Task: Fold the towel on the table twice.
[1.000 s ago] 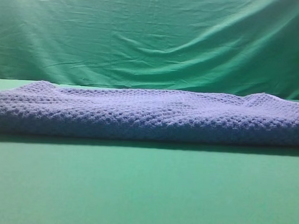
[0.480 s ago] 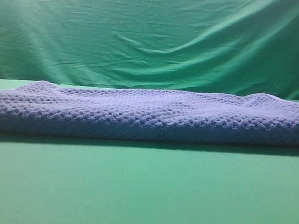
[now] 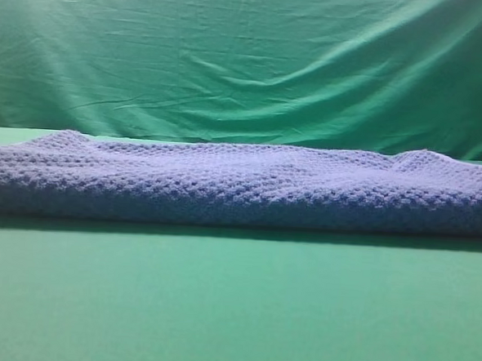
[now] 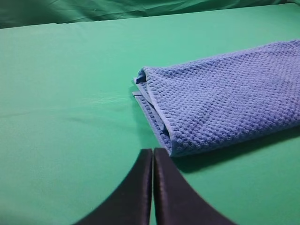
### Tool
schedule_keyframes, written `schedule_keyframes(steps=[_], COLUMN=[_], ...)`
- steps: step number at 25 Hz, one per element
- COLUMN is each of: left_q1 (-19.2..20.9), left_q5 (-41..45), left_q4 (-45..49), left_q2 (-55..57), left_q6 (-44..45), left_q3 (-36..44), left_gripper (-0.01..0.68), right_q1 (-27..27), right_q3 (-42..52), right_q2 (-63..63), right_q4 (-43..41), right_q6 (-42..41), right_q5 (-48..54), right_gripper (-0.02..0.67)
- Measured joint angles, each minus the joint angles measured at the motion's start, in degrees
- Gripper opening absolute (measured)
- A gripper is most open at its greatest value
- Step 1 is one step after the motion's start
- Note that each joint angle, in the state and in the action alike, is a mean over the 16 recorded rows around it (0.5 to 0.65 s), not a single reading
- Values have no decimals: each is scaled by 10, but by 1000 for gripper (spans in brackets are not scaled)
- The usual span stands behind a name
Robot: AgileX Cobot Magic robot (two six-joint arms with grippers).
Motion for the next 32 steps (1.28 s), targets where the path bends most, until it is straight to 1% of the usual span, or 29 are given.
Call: schedule_keyframes(steps=[7,17,32], left_q1=[0,0,0], left_q5=[-33,-84,-87], left_q4=[11,27,46], left_q2=[0,0,0], left_q6=[-1,-1,-1], left_q3=[17,64,83], left_gripper=[0,0,0], right_q1=[0,0,0], right_q3=[41,65,67], right_q2=[0,0,0], right_q4=[-18,2,4], right_q6=[0,1,2], right_q5=[-33,-70,-80], right_gripper=[0,0,0])
